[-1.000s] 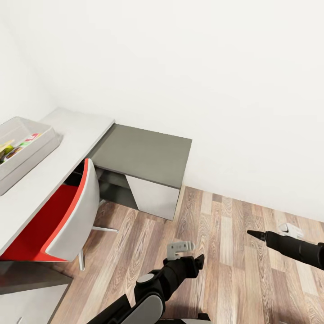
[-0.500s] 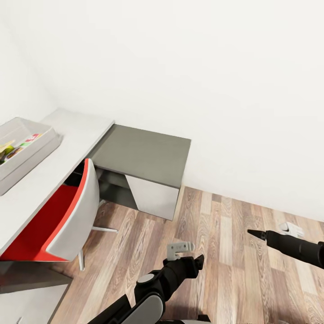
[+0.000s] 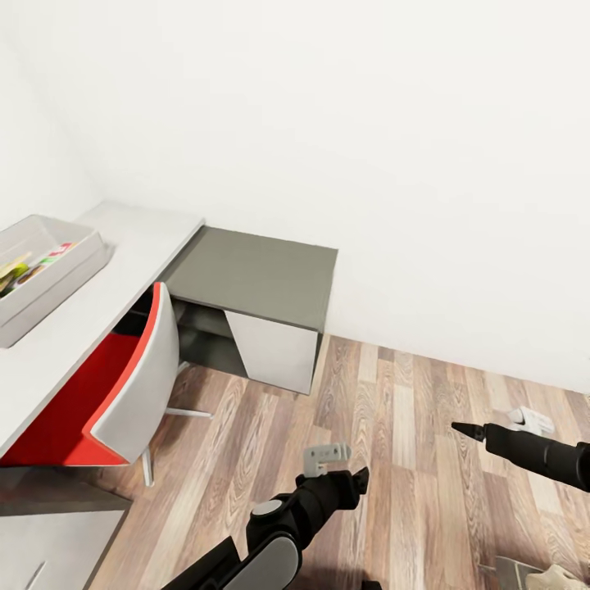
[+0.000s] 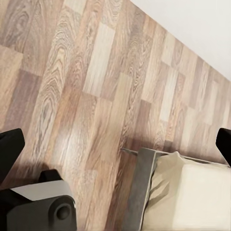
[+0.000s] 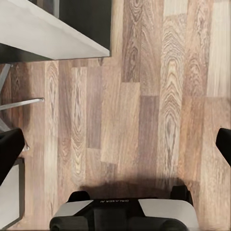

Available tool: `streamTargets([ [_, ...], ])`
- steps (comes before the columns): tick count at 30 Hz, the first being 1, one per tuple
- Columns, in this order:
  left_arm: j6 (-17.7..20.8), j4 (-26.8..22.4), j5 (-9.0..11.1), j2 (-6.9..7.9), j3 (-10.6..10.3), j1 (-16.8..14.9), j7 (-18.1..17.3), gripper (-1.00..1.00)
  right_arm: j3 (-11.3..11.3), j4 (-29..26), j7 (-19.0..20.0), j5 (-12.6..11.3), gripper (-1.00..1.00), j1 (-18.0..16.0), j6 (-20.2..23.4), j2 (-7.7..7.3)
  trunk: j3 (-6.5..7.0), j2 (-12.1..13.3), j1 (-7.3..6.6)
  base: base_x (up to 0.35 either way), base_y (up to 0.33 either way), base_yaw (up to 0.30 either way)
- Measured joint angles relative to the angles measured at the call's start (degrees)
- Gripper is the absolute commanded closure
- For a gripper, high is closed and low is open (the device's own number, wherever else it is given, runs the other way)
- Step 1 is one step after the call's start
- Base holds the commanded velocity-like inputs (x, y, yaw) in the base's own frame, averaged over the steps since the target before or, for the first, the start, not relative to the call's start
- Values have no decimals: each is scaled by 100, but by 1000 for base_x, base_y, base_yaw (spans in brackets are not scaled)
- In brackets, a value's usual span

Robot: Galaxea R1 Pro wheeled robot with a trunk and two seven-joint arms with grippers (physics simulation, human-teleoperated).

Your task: Put all the toys in the child's room - the three board games (two on the bed and one on the table), the two jigsaw puzzles on the table, and the tennis ball on the table - inside the toy box on the table in the child's room.

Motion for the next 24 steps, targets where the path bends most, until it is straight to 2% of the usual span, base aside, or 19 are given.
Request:
streamTargets([
  [7, -38, 210, 9, 6, -8, 24, 0, -100, 14, 521, 1, 113, -100, 116, 46, -35, 65, 1, -1, -26, 0, -18],
  [10, -187, 664, 43, -36, -11, 58, 2, -100, 104, 853, 13, 367, -100, 226, 47, -43, 92, 1, -1, -10, 0, -37],
  [11, -190, 670, 42, -37, -12, 58, 2, -100, 106, 855, 13, 362, -100, 227, 47, -43, 102, 0, -1, -8, 0, -47],
  [15, -444, 1469, 96, -170, 7, 86, 54, -100, 401, 1084, 27, 860, -100, 380, 33, -13, 138, 1, -1, -5, 0, -60],
  [16, -447, 1476, 96, -171, 7, 86, 54, -100, 404, 1085, 27, 862, -100, 381, 32, -13, 148, 0, -1, -3, 0, -71],
  [19, -550, 2031, 242, -231, 19, 149, 72, -100, 670, 1188, 40, 1181, -100, 524, 11, 9, 175, 1, -1, -2, 0, -84],
  [23, -614, 2589, 530, -232, 31, 363, 91, -100, 1058, 1376, 52, 1400, -100, 730, -117, 31, 212, 1, -1, -1, 0, -97],
  [24, -616, 2594, 530, -232, 31, 365, 91, -100, 1061, 1378, 52, 1402, -100, 731, -119, 31, 222, 0, -1, -1, 0, -102],
])
